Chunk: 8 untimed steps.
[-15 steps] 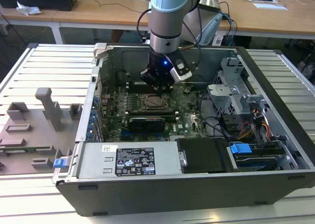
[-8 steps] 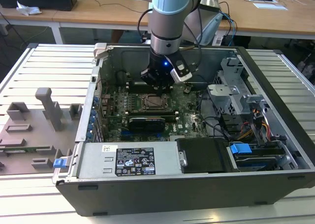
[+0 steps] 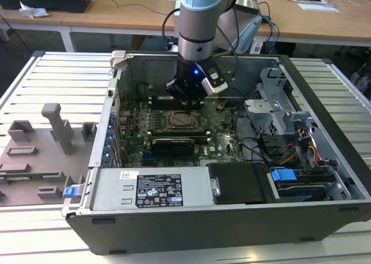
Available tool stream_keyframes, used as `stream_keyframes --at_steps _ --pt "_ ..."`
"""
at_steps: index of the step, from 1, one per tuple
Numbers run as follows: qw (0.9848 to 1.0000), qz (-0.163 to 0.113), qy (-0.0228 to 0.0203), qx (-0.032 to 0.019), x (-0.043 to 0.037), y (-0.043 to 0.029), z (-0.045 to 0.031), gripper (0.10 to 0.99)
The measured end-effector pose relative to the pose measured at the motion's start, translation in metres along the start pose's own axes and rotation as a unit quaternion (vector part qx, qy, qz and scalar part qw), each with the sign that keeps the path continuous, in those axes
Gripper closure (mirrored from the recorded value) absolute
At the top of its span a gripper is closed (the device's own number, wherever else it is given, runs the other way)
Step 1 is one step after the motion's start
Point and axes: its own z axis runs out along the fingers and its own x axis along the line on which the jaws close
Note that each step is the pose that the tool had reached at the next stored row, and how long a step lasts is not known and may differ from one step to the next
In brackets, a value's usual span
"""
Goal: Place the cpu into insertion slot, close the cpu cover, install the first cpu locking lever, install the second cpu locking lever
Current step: 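Install the first cpu locking lever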
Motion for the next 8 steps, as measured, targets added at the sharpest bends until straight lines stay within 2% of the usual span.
stream_keyframes --at_steps 2,8 --pt "1.0000 0.000 0.0002 0.0028 0.0007 -0.0090 -0.0004 0.980" --pt "1.0000 0.000 0.0005 0.0070 0.0018 -0.0224 -0.0012 0.980"
